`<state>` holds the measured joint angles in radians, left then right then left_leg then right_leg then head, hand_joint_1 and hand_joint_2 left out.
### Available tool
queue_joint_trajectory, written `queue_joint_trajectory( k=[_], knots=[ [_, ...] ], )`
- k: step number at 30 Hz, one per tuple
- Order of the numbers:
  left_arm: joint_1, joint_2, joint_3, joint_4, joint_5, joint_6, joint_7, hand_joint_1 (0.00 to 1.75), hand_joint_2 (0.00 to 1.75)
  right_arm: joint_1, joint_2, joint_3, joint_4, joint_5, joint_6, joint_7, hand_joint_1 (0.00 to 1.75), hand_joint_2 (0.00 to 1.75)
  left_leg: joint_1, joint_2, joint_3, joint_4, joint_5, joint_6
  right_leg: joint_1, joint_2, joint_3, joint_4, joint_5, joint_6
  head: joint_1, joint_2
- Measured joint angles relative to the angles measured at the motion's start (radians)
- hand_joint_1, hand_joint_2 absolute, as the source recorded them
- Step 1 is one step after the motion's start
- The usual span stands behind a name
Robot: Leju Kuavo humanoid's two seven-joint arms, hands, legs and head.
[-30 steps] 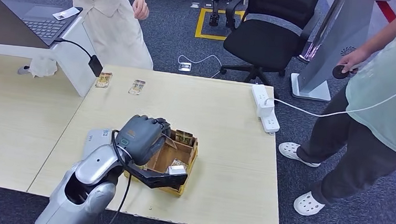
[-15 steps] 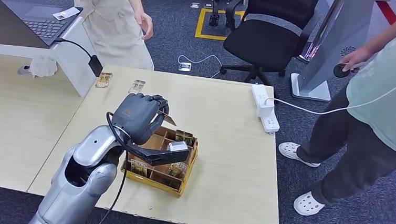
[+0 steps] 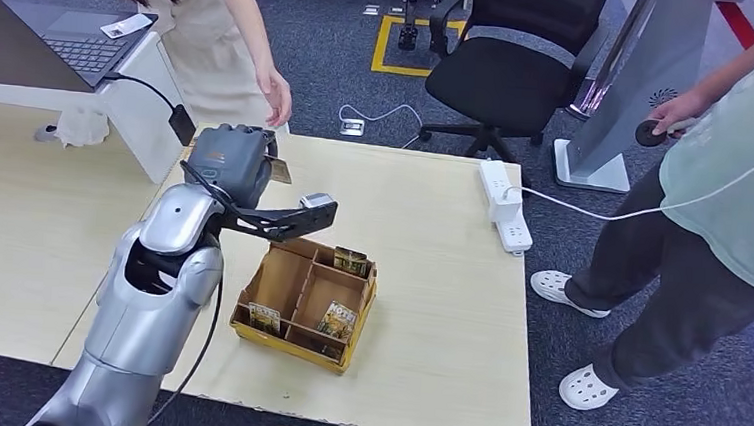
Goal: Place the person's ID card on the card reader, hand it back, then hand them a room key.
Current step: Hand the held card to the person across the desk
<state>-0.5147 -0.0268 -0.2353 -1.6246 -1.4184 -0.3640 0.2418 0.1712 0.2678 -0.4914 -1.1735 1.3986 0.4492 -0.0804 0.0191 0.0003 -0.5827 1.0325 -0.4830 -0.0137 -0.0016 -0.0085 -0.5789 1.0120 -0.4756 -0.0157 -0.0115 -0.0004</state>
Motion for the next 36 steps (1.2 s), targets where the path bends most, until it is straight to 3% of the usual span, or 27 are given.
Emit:
queue_joint_trajectory(
  k=[14, 25, 36],
  knots=[
    [-0.023, -0.027, 0.062, 0.055, -0.001, -0.001, 0.0, 1.75, 1.75, -0.004, -0.001, 0.014, 0.002, -0.011, 0.0, 0.005, 0.0, 0.0, 0.0, 0.0, 0.0, 0.0, 0.0, 0.0, 0.0, 0.0, 0.0, 0.0, 0.0, 0.0, 0.0, 0.0],
    [-0.057, -0.026, 0.194, 0.057, 0.012, -0.018, -0.004, 1.75, 1.75, -0.006, -0.003, 0.016, 0.003, -0.047, 0.006, 0.015, 0.0, 0.0, 0.0, 0.0, 0.0, 0.0, 0.0, 0.0, 0.0, 0.0, 0.0, 0.0, 0.0, 0.0, 0.0, 0.0],
    [-0.082, -0.028, 0.219, 0.061, -0.001, -0.023, -0.009, 1.75, 1.75, -0.015, -0.006, 0.018, 0.02, -0.08, -0.006, 0.02, 0.0, 0.0, 0.0, 0.0, 0.0, 0.0, 0.0, 0.0, 0.0, 0.0, -0.001, 0.0, 0.0, 0.0, 0.0, 0.0]
  ],
)
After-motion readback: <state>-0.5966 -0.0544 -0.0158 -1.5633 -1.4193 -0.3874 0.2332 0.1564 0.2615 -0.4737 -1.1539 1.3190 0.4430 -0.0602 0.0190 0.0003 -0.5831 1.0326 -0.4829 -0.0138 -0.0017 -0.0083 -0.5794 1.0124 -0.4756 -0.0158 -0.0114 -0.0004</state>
